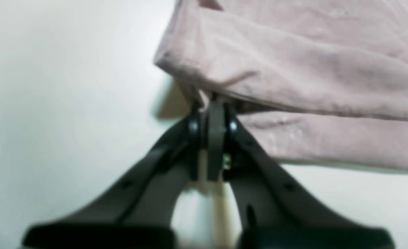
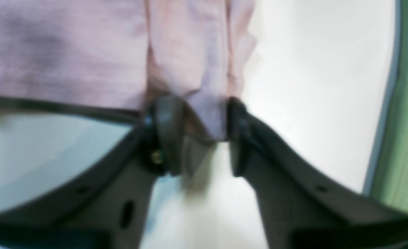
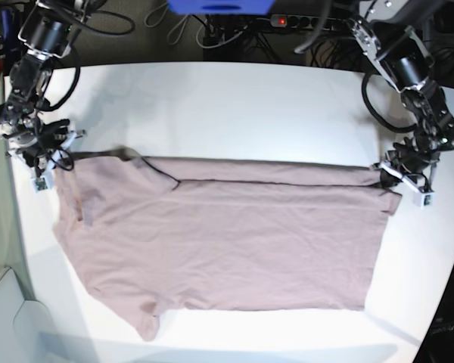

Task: Layout the t-shirt on the table in an organized manner, then fold the t-shirt properly
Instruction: 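Pull the folded edge with both grippers toward the robot, stretching the shirt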

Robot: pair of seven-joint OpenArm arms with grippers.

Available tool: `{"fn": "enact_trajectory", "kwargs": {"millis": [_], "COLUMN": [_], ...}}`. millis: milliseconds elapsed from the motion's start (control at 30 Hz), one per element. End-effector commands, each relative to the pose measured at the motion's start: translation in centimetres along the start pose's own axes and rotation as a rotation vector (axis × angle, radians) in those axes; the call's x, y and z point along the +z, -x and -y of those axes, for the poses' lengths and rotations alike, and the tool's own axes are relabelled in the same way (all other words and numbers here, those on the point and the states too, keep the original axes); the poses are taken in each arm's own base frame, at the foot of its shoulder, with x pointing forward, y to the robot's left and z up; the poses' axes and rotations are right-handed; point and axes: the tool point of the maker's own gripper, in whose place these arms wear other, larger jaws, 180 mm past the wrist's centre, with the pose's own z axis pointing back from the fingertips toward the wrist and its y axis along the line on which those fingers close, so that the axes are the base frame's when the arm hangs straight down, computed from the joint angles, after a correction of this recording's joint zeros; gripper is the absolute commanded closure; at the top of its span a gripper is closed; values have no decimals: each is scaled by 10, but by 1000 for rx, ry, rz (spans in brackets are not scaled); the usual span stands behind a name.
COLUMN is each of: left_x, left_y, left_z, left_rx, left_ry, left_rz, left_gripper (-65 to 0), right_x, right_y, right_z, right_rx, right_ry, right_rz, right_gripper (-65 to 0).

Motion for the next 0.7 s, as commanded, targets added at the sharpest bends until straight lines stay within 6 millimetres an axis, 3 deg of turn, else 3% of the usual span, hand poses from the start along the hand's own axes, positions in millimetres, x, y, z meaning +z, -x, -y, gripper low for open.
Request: {"fn": "enact_trajectory", "kwargs": {"millis": [0,67,100,267,467,667], "left_x": [4,4,4,12,42,47], "left_y": [-10,-10,-9,-10,-39,-72], "left_z": [-6,-6,-5,-13,-21,-17], "left_rx": [-18,-17,-19,-51,-152,-168], "left_ry": [-17,-17,-16,-46,-128,-140], "left_rz": [6,5,3,-34,-27,13], "left_gripper": [-2,-2,-2,-2,-2,-2], "right_x": [4,4,4,24,55,64], "right_y": [-6,-7,-7,-20,-54,-96], "right_z": [11,11,12,26,41,47], "right_rx": [13,13,16,78,156,222], "right_ry": [29,30,32,89,177,214], "right_rz": [5,4,2,40,103,142], "right_gripper": [-100,-9,0,0,0,0]}}
